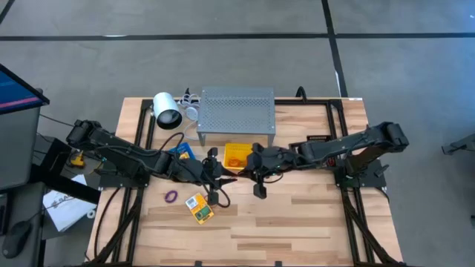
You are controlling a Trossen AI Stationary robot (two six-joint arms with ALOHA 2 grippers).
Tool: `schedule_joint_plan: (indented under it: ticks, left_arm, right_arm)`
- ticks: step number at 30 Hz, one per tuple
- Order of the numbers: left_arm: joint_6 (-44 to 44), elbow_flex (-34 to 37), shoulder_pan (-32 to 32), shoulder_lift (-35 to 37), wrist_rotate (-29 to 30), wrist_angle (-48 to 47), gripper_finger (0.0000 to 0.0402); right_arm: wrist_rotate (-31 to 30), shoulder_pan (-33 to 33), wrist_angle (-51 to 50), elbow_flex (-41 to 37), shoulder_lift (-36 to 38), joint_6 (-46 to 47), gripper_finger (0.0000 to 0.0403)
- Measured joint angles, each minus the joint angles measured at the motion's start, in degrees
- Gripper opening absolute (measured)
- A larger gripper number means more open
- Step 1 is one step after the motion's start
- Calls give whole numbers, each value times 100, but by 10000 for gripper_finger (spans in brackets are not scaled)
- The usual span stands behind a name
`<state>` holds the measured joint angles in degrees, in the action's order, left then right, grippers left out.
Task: Pick & Place Office Desk Supplies
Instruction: Put the red rubber band into the black bin
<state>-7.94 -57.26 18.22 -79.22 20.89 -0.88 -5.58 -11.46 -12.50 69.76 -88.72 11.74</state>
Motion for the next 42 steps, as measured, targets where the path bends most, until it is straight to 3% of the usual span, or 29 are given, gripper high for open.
schedule_joint_plan:
  ticks: [9,15,23,35,42]
  left_arm:
    - [0,-8,0,84,72,-5,106]
    - [-4,-6,48,434,15,-236,114]
    - [-448,-6,149,1126,-239,-1320,112]
    - [-649,-4,424,1364,-288,-1963,111]
    - [-905,-4,446,1364,-293,-2485,111]
  right_arm:
    - [-691,59,-990,0,908,3,0]
    - [-1104,288,-2319,0,1426,416,0]
    - [-1248,697,-4353,0,1920,1176,0]
    - [-1179,1381,-7486,-4,2436,3015,0]
    - [-703,1800,-7625,-485,2478,2920,0]
